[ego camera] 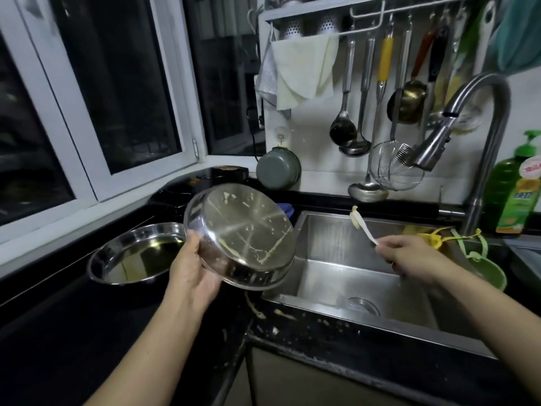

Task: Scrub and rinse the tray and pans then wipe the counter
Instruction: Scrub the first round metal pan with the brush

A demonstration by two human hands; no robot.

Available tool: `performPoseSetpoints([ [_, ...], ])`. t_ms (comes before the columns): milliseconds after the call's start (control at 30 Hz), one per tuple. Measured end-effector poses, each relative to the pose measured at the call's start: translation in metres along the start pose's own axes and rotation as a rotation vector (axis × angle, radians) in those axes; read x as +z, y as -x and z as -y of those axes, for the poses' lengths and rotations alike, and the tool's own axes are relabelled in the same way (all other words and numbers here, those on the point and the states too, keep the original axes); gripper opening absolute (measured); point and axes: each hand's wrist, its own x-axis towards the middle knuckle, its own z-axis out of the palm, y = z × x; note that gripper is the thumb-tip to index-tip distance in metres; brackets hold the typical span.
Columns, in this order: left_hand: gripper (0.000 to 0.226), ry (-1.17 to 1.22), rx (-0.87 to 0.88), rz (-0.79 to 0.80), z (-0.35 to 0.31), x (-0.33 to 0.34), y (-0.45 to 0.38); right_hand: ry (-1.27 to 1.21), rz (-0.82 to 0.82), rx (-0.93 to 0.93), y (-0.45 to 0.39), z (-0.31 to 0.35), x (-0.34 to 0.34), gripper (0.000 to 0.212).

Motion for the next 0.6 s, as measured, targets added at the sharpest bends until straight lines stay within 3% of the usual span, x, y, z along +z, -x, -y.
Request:
performPoseSetpoints([
  [100, 0.054, 0.124, -0.103, -0.046, 0.004, -0.025, 0.001, 0.035, 0.046, 0.016, -0.004, 0.002, 0.018, 0.013],
  [300, 0.045, 0.255, -0.215, -0.183, 0.035, -0.041, -0.005, 0.043, 0.092, 0.039, -0.006, -0.002, 0.048, 0.019],
  [600, 0.038, 0.212, -0.240, -0.336, 0.035, -0.057, -0.011, 0.055, 0.129, 0.073, -0.008, -0.008, 0.063, 0.012],
])
